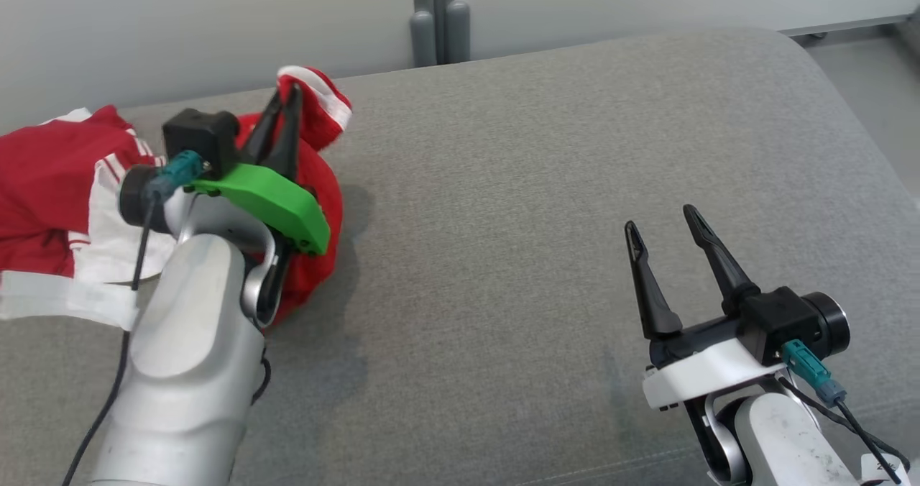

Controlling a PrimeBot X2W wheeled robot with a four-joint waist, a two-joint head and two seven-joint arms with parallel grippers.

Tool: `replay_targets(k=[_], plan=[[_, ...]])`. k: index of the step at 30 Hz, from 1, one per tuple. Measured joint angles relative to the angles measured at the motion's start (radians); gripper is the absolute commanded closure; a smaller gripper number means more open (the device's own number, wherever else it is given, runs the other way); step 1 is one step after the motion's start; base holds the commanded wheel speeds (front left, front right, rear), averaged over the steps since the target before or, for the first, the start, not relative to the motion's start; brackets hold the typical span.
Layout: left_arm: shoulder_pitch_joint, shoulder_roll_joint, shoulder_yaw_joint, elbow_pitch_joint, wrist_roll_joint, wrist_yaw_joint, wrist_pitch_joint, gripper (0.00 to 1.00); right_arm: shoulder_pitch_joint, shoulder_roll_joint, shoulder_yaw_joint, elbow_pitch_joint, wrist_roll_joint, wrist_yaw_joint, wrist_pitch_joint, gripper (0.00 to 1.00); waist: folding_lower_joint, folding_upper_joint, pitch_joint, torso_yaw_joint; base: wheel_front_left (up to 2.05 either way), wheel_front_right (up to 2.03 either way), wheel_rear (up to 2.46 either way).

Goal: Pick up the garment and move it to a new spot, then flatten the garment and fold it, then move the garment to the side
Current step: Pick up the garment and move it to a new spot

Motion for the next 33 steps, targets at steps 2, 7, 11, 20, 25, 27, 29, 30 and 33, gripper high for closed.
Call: replay_targets(k=[2, 7, 11, 20, 25, 27, 29, 30, 33], plan=[[0.015, 0.001, -0.049, -0.005, -0.005, 0.0, 0.009, 1.0, 0.0, 0.001, 0.003, 0.0, 0.0, 0.001, 0.0, 0.0, 0.0, 0.0, -0.001, -0.026, 0.0, 0.0, 0.0], [0.037, 0.002, -0.162, -0.006, -0.02, 0.009, 0.035, 1.0, 0.0, 0.003, 0.012, 0.0, 0.001, 0.001, 0.0, 0.0, 0.0, 0.0, 0.005, -0.091, 0.0, 0.0, 0.0], [0.06, 0.004, -0.261, -0.007, -0.035, 0.02, 0.044, 1.0, 0.0, 0.004, 0.015, 0.0, 0.004, 0.006, 0.0, 0.0, 0.0, 0.0001, 0.015, -0.141, 0.0, 0.0, 0.0], [0.103, 0.009, -0.415, -0.011, -0.063, 0.067, 0.052, 1.0, -0.003, 0.008, 0.027, 0.009, 0.012, 0.015, 0.0, 0.0, 0.0, 0.0, 0.051, -0.234, 0.0, 0.0, 0.0], [0.109, 0.012, -0.501, -0.008, -0.077, 0.072, 0.052, 1.0, -0.006, 0.008, 0.016, 0.012, 0.02, 0.016, 0.0, 0.0, 0.0, 0.0, 0.077, -0.262, 0.0, 0.0, 0.0], [0.117, 0.014, -0.521, -0.004, -0.095, 0.079, 0.053, 0.54, -0.007, 0.008, 0.016, 0.016, 0.02, 0.016, 0.0, 0.0, 0.0, 0.0, 0.084, -0.267, 0.0, 0.0, 0.0], [0.127, 0.015, -0.534, 0.0, -0.115, 0.084, 0.06, 0.0, -0.007, 0.009, 0.01, 0.017, 0.021, 0.012, 0.0, 0.0, 0.0, 0.0001, 0.089, -0.269, 0.0, 0.0, 0.0], [0.128, 0.016, -0.544, 0.003, -0.127, 0.084, 0.065, 0.0, -0.007, 0.01, 0.003, 0.017, 0.024, 0.007, 0.0, 0.0, 0.0, 0.0, 0.09, -0.267, 0.0, 0.0, 0.0], [0.128, 0.019, -0.565, -0.001, -0.164, 0.08, 0.069, 0.0, -0.007, 0.009, -0.013, 0.02, 0.033, 0.0, 0.0, 0.0, 0.0, 0.0, 0.089, -0.253, 0.0, 0.0, 0.0]])
